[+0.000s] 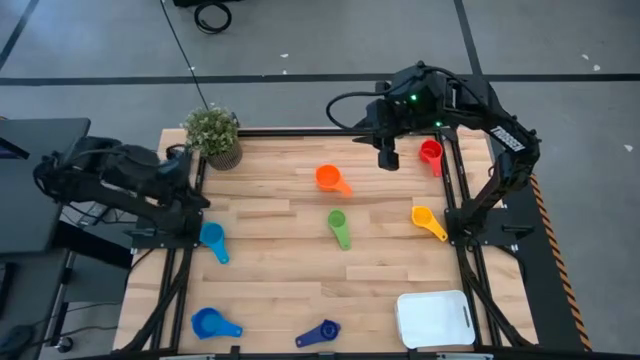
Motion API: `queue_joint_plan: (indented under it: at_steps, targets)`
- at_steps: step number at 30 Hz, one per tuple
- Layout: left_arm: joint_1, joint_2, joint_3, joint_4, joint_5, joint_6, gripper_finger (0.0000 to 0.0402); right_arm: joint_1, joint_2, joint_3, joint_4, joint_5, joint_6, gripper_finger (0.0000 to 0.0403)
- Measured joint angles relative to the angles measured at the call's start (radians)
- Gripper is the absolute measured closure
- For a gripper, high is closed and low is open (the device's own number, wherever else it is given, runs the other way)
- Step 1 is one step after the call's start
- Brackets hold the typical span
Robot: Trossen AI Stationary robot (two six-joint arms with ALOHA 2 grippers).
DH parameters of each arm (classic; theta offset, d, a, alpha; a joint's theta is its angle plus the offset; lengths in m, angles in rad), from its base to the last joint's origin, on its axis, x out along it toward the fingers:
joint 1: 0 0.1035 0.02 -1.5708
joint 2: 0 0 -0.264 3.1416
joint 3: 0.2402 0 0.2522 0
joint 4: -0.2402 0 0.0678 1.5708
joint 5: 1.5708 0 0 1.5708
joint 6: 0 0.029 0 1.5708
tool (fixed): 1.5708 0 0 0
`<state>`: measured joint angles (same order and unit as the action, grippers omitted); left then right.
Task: Nest measuring cups in basket
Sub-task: Stack the blue measuring cup on top of the orange measuring cup
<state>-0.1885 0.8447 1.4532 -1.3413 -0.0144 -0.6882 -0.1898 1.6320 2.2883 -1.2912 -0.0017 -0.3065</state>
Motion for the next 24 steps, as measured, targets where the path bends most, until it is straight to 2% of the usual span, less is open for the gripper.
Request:
queue_joint_plan:
  at_steps: [3, 7, 11, 15, 24]
  targets:
    - [-0.027, 0.053, 0.046, -0.078, 0.046, -0.084, 0.0395, 0.011, -0.003, 0.000, -0.001, 0.000, -0.004, 0.0267]
    - [-0.102, 0.108, 0.045, -0.127, 0.085, -0.143, 0.0398, 0.023, -0.010, 0.000, -0.020, 0.000, -0.008, 0.0267]
    - [-0.211, 0.170, 0.044, -0.174, 0.086, -0.193, 0.0399, 0.034, -0.015, 0.000, -0.052, 0.000, -0.009, 0.0267]
    - [-0.359, 0.199, 0.043, -0.193, 0.077, -0.349, 0.0399, 0.051, -0.023, 0.000, -0.056, -0.002, -0.010, 0.0267]
    - [-0.745, 0.277, 0.043, -0.189, -0.172, -0.722, 0.0400, 0.088, -0.037, 0.000, -0.048, -0.050, -0.002, 0.0267]
